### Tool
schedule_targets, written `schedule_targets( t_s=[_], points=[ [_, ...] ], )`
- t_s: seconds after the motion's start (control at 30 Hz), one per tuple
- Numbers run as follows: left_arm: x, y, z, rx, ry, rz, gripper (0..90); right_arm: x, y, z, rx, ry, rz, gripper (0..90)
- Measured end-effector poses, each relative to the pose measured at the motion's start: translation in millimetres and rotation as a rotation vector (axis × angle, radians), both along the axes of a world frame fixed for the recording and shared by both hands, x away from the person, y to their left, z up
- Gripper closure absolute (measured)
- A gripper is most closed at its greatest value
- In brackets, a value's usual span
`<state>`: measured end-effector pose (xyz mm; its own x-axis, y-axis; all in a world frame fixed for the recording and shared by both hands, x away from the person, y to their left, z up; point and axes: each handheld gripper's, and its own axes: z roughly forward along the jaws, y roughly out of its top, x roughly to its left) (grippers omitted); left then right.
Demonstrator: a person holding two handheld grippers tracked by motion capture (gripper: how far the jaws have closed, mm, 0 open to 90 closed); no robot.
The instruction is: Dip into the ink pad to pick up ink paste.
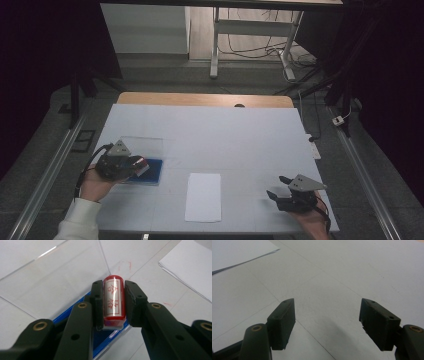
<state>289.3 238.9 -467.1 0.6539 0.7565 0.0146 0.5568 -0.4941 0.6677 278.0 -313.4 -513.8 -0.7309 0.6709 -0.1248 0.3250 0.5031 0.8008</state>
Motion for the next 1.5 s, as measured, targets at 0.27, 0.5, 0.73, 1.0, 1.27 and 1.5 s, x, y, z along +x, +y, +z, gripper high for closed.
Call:
schedule_targets(
  t_s=[0.27,0.5,0.73,1.0,1.27,1.5],
  points=[
    [4.2,-3.7,-8.0,0.028,0.027,0.002,69.8,0.2,-0.5,-1.0,-0.004,0.003,0.0,28.8],
    [6.0,-3.0,-11.7,0.033,0.018,0.024,69.8,0.7,0.1,-1.2,-0.008,0.005,0.004,29.0],
    [8.2,-4.1,-16.0,0.043,0.003,0.04,69.8,0.1,-0.6,-2.0,-0.01,0.006,0.001,29.0],
    [10.4,-3.1,-23.7,0.052,0.023,0.052,69.8,0.3,-0.4,-2.0,-0.017,0.007,0.0,29.0],
    [11.2,-1.5,-24.9,0.042,0.04,0.063,69.8,0.6,-0.8,-2.2,-0.021,0.009,-0.001,29.0],
    [12.5,-1.2,-24.4,0.044,0.055,0.064,70.0,0.6,-0.4,-2.3,-0.023,0.01,0.002,29.0]
  ],
)
